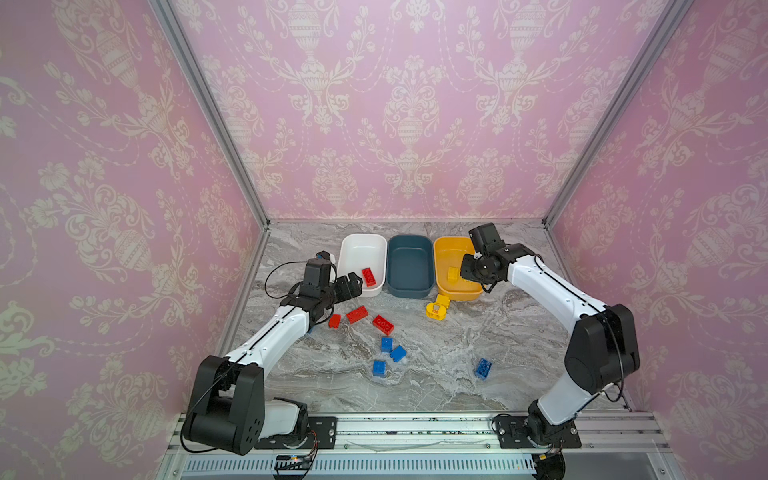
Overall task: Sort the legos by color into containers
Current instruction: 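Lift the yellow brick with the right gripper over the yellow tub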
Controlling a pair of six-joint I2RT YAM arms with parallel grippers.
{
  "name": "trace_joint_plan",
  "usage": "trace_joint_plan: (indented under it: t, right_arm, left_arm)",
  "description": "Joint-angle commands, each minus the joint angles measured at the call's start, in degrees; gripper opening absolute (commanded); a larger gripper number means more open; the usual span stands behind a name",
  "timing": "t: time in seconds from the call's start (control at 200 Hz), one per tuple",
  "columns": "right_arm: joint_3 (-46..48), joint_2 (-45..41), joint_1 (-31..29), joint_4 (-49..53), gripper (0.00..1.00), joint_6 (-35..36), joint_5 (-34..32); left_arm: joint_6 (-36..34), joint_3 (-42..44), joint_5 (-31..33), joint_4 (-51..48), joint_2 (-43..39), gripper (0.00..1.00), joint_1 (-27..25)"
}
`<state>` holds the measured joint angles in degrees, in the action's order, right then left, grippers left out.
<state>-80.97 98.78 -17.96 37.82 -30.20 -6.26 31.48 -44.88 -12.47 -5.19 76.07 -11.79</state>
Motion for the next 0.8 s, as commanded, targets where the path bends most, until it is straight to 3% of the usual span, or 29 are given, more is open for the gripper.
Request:
trace_joint_plan:
  t: [0.0,0.18,0.405,0.48,0.691,0.796]
  right_arm:
    - [-5.9,6.5,0.8,0.3,0.3,6.8,-0.9]
    - [-12.6,15.7,1.6,3.2,0.3,10.9,-1.7]
    - [-14.4,19.3,2.3,3.6,0.3,11.7,-2.9]
    - [-14.9,19.7,2.3,4.0,0.35,11.9,-3.1]
    - [-14.3,18.7,2.4,4.4,0.61,11.6,-2.9]
    - [-13.6,17.8,2.4,4.4,0.64,11.2,-2.5]
  left_arm:
    - [1.2,0.8,-1.4,0.7,-1.3,0.92,0.4]
    - [1.2,0.9,-1.1,0.3,-1.6,0.92,0.4]
    - [1.1,1.4,-1.0,0.3,-1.7,0.92,0.4]
    - [1.1,1.5,-1.1,0.4,-1.7,0.92,0.4]
    - [0.9,1.3,-1.0,0.5,-1.6,0.93,0.4]
    - [1.0,1.3,-1.0,0.6,-1.5,0.93,0.4]
